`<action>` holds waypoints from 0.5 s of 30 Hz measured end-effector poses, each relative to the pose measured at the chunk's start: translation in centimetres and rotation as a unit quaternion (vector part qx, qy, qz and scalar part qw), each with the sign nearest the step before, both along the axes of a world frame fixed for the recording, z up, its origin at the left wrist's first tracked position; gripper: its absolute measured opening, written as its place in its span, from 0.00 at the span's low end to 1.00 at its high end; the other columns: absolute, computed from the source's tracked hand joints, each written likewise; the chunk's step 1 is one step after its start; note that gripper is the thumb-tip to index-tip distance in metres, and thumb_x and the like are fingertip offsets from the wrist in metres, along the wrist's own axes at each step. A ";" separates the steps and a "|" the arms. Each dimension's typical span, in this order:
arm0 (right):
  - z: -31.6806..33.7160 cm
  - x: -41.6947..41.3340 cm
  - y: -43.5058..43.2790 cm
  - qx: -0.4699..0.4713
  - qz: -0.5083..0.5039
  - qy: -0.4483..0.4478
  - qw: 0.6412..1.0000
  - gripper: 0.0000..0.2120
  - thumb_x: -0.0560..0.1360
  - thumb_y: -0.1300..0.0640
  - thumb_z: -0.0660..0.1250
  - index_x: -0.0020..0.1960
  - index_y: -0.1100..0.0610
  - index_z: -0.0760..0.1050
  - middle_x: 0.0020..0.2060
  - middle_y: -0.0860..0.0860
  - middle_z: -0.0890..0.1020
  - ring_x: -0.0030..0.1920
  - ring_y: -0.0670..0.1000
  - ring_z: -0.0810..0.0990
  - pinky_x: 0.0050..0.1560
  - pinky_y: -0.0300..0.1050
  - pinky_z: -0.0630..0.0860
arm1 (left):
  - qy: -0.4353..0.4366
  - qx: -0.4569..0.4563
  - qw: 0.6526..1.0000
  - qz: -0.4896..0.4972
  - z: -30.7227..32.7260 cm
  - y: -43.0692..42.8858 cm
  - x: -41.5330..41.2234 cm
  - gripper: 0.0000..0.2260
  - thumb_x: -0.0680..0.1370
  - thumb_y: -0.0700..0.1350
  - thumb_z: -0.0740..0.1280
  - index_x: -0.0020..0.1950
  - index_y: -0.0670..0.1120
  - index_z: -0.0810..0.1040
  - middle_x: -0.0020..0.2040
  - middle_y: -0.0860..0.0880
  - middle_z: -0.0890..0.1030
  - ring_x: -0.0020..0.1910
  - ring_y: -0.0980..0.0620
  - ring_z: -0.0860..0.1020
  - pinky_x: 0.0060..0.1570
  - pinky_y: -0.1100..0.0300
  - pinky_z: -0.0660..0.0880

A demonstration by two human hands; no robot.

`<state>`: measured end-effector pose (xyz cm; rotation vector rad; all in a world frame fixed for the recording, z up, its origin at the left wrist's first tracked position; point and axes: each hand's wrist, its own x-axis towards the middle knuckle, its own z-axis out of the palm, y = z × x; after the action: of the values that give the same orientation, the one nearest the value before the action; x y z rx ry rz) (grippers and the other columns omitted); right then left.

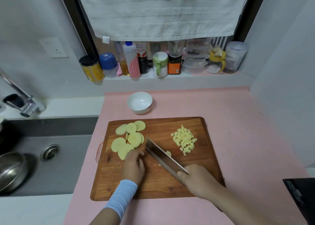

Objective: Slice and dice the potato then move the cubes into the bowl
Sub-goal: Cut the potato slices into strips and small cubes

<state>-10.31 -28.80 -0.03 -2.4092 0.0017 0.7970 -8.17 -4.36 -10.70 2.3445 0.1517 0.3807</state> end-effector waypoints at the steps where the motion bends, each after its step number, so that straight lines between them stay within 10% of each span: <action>1: -0.2 -0.1 0.2 -0.008 0.020 0.009 1.000 0.18 0.81 0.45 0.60 0.35 0.52 0.71 0.32 0.46 0.77 0.33 0.48 0.76 0.35 0.45 0.70 | 0.010 -0.018 0.999 0.026 0.2 0.2 0.0 0.15 0.69 0.26 0.64 0.44 0.45 0.77 0.44 0.50 0.78 0.45 0.50 0.75 0.51 0.62 0.70; 15: -0.7 3.4 -2.8 -0.086 -0.071 -0.066 0.992 0.17 0.83 0.45 0.59 0.37 0.48 0.73 0.36 0.46 0.81 0.40 0.51 0.81 0.37 0.45 0.73 | 0.144 0.057 0.981 -0.115 1.5 -2.6 2.1 0.13 0.76 0.44 0.68 0.60 0.50 0.76 0.53 0.56 0.74 0.55 0.55 0.74 0.58 0.64 0.70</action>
<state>-6.88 -31.59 -0.76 -2.5852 0.1954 0.5924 -6.05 -6.92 -9.21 2.4879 -0.0051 -0.0650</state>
